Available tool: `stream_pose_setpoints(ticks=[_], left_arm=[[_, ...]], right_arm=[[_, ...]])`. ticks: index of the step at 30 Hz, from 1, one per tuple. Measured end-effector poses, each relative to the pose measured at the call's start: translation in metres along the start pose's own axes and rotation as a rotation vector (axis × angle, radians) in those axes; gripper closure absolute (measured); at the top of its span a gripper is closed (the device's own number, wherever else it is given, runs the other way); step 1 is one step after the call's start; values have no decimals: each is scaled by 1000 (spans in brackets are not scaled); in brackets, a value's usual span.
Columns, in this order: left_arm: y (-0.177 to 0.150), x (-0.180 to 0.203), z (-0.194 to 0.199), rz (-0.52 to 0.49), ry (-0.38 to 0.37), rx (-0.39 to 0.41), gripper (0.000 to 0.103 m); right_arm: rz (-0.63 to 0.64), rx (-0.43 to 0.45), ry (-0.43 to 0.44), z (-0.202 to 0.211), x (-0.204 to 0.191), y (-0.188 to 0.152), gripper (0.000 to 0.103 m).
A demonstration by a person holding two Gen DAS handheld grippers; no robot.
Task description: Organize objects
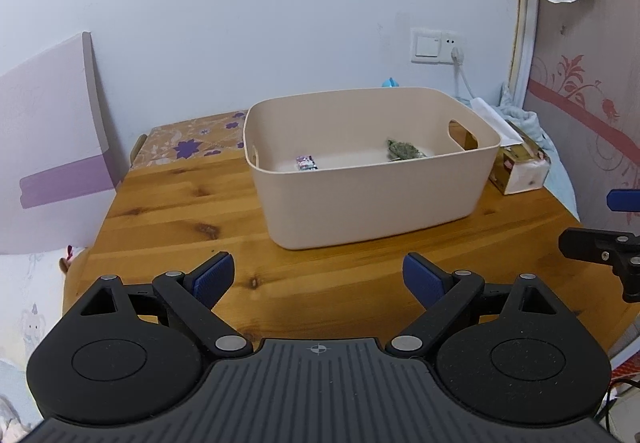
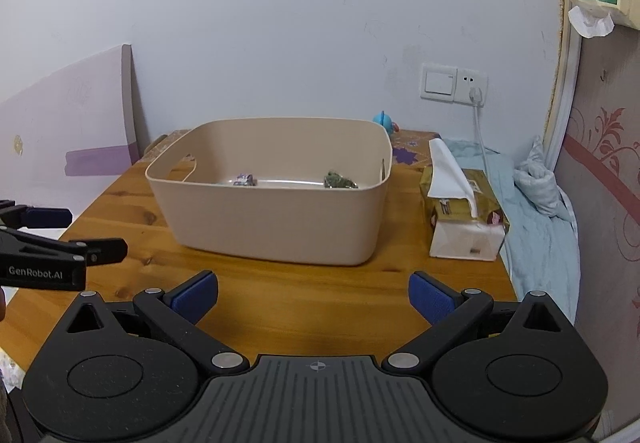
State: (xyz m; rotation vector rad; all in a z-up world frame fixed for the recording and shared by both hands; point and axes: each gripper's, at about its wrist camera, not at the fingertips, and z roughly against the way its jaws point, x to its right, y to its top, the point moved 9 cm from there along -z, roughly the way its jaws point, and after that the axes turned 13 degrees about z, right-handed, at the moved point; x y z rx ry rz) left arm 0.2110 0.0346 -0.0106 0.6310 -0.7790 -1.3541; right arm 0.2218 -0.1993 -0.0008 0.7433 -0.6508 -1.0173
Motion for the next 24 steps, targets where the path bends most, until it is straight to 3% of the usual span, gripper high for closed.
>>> stream_pose_setpoints(ticks=[24], left_arm=[[-34,-7,33,13,-14,-16,10]], right_arm=[[4,10,-19,37,-21,-26,0]])
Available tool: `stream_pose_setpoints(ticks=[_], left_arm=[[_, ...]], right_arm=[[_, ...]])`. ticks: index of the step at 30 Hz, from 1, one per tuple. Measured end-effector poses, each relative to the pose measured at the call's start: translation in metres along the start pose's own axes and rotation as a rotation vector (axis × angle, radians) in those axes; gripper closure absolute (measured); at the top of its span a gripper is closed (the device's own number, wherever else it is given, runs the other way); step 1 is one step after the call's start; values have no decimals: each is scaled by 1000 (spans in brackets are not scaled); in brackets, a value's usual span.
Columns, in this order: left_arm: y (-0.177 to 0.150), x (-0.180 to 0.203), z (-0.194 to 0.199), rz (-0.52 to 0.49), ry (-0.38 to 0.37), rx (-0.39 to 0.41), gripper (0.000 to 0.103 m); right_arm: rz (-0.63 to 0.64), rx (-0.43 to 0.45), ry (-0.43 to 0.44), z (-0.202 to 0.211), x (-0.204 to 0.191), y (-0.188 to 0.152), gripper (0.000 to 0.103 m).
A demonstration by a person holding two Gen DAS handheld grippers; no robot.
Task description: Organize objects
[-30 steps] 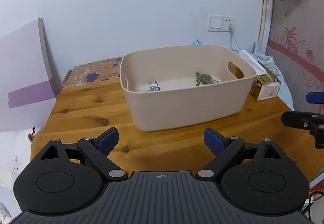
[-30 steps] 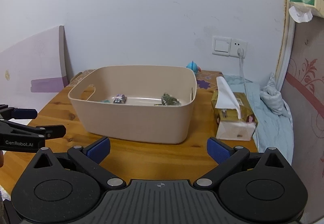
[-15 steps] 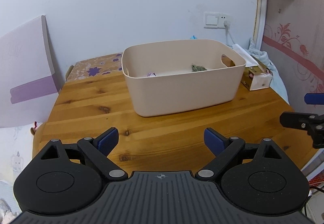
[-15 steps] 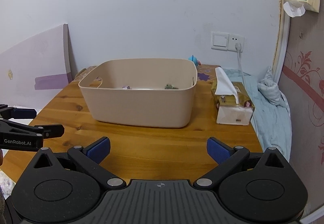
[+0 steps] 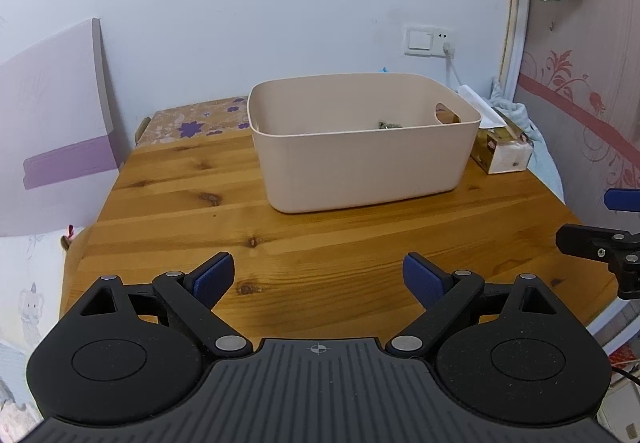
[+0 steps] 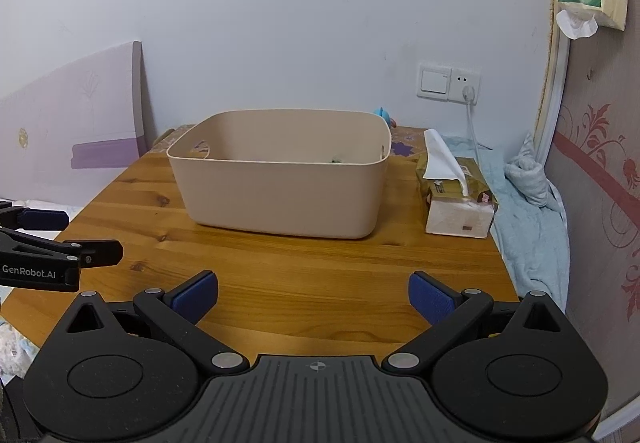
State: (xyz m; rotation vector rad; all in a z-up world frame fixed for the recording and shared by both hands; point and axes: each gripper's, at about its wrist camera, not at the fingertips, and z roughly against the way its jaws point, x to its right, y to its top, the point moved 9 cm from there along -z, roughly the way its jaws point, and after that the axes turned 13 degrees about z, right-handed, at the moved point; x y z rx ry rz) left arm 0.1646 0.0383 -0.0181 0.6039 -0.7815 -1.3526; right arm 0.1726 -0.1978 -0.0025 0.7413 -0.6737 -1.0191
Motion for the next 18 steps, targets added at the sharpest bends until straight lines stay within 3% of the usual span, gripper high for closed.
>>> stream_pose_setpoints(ticks=[18], left_arm=[[-2,-4,-1,8,7,-2,10]], right_arm=[[11,-12,-4,3,0,3,0]])
